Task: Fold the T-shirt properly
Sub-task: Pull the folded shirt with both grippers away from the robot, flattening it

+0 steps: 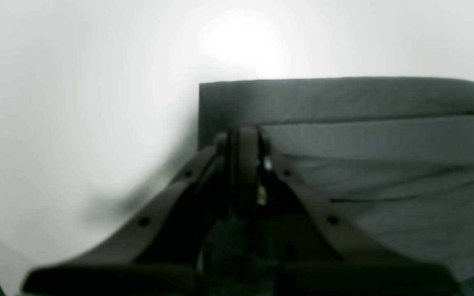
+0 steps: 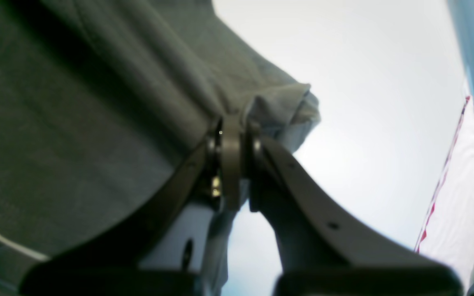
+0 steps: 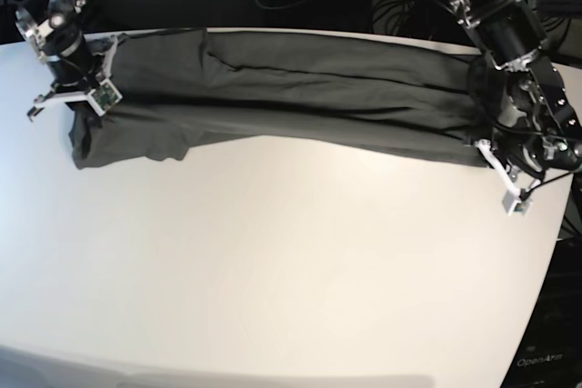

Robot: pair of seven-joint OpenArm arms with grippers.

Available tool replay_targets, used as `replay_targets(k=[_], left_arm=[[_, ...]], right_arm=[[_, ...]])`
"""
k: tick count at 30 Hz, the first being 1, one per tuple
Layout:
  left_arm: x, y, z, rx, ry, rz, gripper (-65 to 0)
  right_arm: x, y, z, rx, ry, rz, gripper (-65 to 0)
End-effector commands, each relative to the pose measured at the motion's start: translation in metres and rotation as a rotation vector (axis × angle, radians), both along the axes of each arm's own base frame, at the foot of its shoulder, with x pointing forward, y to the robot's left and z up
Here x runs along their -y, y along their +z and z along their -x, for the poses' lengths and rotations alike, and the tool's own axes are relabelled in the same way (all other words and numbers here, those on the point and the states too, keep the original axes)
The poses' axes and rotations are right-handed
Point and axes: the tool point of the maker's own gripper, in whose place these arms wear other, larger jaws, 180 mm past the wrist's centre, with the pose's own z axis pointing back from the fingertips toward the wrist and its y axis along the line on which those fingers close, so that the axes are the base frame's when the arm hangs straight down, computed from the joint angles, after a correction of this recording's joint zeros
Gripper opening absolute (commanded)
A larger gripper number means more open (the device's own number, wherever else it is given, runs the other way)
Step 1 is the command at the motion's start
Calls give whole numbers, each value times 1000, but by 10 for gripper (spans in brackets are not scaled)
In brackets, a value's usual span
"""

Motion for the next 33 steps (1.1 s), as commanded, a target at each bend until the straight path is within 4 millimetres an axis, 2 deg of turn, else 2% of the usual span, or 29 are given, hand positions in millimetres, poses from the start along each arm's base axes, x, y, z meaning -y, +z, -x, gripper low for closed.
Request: replay_targets(k=[1,7,11,17,27,33], left_arm=[[-9,10,-5,22,1,-28,-627],[-8,3,5,-2,0,-28,-627],[-9,3,5,-2,2,-29,-627],[-13,18,9,31,-6,-82,-627],[-17,17,20,3,-2,-96,-627],[-9,31,16,73,-23,-77,-627]], right_arm=[[4,11,-2,42,-10,5,-644],[12,26,4,163,-104,-82,-646],[16,38,10,266,-167,-141,-646],[19,53,18,371,-193,-187,-646],[15,54,25,390,-204,-224,-646],[14,47,38,351,-210,-223,-647]])
